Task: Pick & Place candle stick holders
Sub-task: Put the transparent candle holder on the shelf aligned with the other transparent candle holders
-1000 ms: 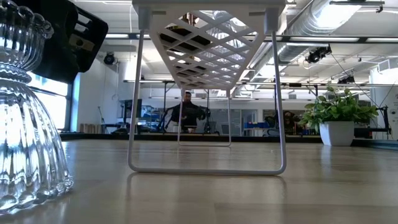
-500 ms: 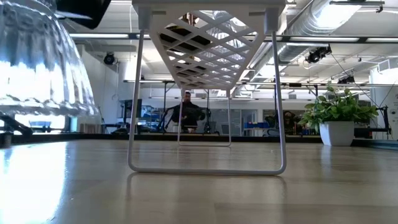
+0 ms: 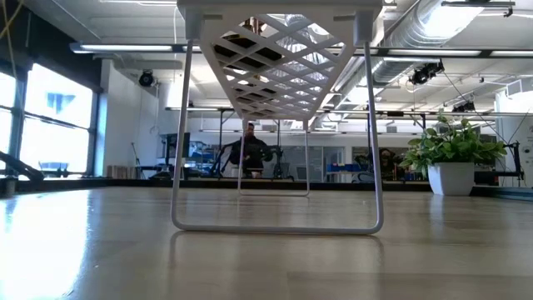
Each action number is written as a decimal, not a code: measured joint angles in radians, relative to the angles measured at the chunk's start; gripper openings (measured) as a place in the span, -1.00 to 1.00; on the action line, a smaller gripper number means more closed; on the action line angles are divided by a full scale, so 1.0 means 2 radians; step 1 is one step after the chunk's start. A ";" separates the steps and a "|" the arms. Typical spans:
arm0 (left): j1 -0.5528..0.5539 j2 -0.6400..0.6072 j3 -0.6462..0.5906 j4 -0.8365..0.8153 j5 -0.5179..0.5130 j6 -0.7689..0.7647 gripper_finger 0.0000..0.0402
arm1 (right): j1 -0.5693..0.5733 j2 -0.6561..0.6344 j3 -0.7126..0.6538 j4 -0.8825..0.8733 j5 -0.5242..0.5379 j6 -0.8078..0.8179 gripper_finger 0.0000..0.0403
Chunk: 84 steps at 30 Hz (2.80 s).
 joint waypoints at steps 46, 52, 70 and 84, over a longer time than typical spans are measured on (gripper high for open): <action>0.079 0.000 0.078 0.005 0.017 0.157 -0.22 | 0.002 0.000 0.000 0.013 0.024 -0.032 0.42; 0.079 0.000 0.077 0.006 0.016 0.157 -0.22 | 0.002 0.000 0.000 0.013 0.053 -0.005 0.66; 0.087 0.000 0.077 0.070 0.003 0.201 -0.22 | -0.011 0.000 0.000 0.010 0.159 -0.002 0.68; 0.117 0.000 0.077 0.080 0.019 0.200 -0.23 | -0.026 0.050 0.000 0.060 0.139 -0.013 0.68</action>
